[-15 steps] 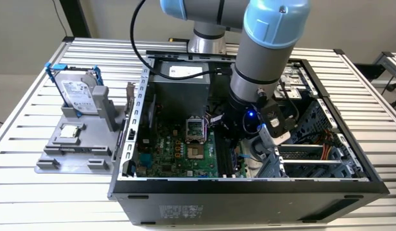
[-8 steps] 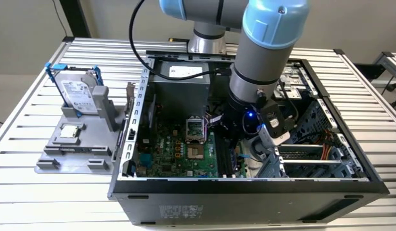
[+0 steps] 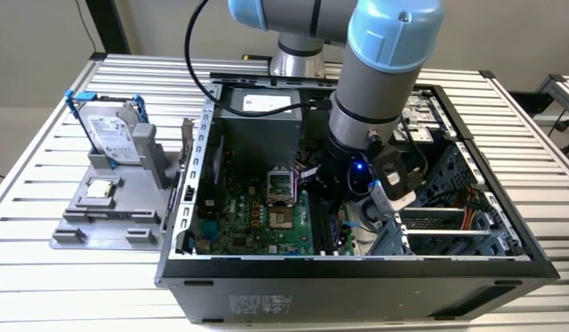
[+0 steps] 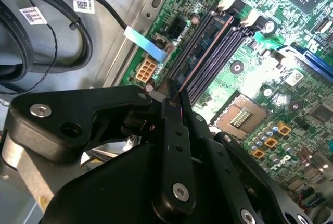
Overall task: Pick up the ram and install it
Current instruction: 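Insert the ram into the slot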
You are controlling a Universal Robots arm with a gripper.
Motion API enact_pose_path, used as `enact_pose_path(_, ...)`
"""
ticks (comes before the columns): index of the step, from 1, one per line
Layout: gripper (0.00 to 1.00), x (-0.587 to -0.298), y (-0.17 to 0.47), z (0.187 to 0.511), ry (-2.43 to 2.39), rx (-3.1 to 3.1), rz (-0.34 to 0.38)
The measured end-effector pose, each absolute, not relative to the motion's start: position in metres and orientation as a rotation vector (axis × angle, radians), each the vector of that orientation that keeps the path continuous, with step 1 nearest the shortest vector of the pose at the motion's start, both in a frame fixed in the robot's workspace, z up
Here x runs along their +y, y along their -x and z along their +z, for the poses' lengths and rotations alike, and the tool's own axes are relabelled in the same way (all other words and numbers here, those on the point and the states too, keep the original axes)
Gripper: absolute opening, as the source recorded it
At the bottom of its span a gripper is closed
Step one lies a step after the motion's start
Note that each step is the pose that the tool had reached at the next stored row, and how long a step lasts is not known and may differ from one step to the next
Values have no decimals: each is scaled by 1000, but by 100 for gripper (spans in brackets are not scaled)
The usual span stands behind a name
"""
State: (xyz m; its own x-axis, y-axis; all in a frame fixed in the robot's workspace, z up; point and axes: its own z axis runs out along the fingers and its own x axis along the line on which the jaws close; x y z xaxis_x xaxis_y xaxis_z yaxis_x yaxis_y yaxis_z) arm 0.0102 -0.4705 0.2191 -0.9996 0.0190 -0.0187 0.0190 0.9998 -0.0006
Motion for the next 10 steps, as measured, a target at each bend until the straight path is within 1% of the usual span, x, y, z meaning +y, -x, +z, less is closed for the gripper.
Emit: enact_pose_path(10,0,-471,-12,219,-39,3124,-3)
